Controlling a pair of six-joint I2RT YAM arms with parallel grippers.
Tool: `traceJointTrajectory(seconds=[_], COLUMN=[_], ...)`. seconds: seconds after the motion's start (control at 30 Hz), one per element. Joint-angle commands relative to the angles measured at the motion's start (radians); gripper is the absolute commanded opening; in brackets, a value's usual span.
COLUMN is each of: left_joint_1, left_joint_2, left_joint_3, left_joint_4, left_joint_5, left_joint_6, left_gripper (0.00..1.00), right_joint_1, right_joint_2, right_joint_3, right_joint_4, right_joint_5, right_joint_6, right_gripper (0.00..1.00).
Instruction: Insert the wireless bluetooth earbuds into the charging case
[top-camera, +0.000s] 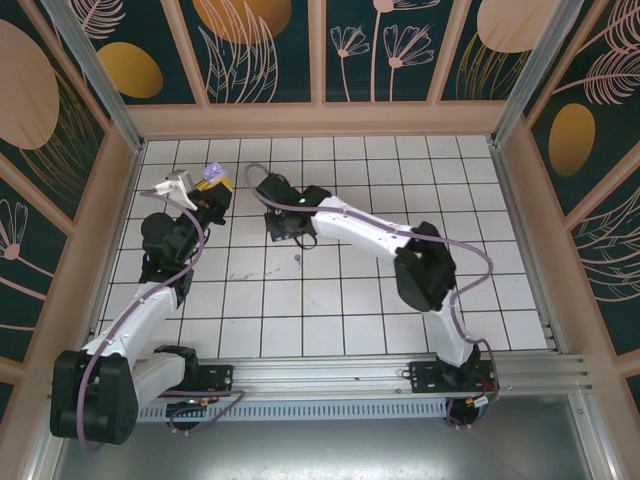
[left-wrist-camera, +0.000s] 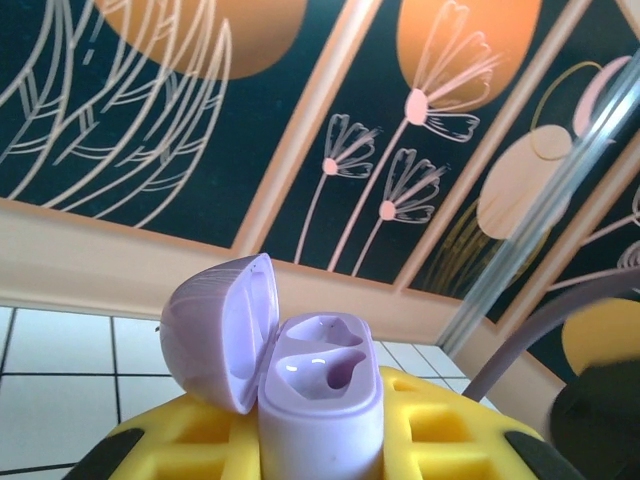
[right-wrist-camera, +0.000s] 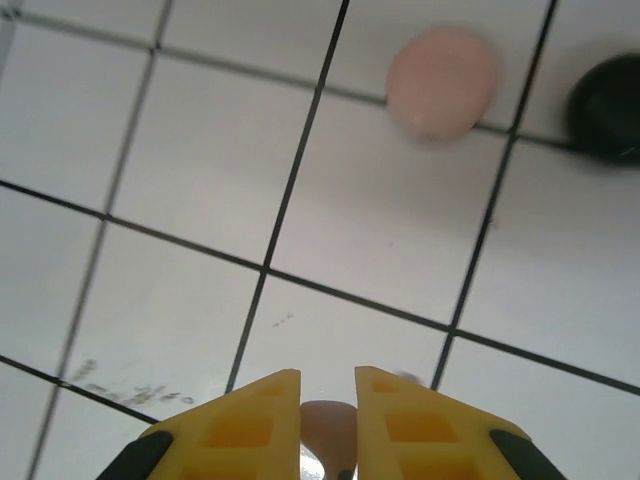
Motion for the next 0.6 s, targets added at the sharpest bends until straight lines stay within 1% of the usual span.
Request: traceJointTrajectory(seconds=[0.0, 0.1, 0.23, 0.3, 0.47, 0.57], left_joint_1=[0.005, 0.002, -0.022, -0.052, -0.16, -0.203], left_joint_2=[0.024, 0.057, 0.081, 0.084, 0.102, 0.119], left_joint_3=[0.052, 0.05, 0.016, -0.006, -0.045, -0.089], left_joint_4=[0.006, 0.042, 0.117, 0.138, 0.16, 0.251], left_joint_5=[0.122, 0.193, 0.221, 0.214, 0.203, 0.23], left_joint_6=[0.031, 0.026, 0.027, 0.068, 0.231, 0.286], left_gripper=[0.0, 0.0, 0.0, 0.0, 0.0, 0.0], right_joint_1=[-0.031, -0.059, -0.09, -0.102, -0.116, -0.116], right_joint_2=[-0.108, -0.192, -0.309, -0.36, -0.475, -0.533], right_joint_3=[-0.058, -0.111, -0.174, -0.202, -0.259, -0.289], right_joint_4=[0.026, 0.05, 0.085, 0.101, 0.146, 0.179], right_joint_5=[0.05, 0.064, 0.073, 0.076, 0.081, 0.071], right_joint_6=[-0.014, -0.029, -0.057, -0.072, -0.114, -0.136], right_gripper=[0.17, 0.16, 0.16, 0.16, 0.16, 0.17])
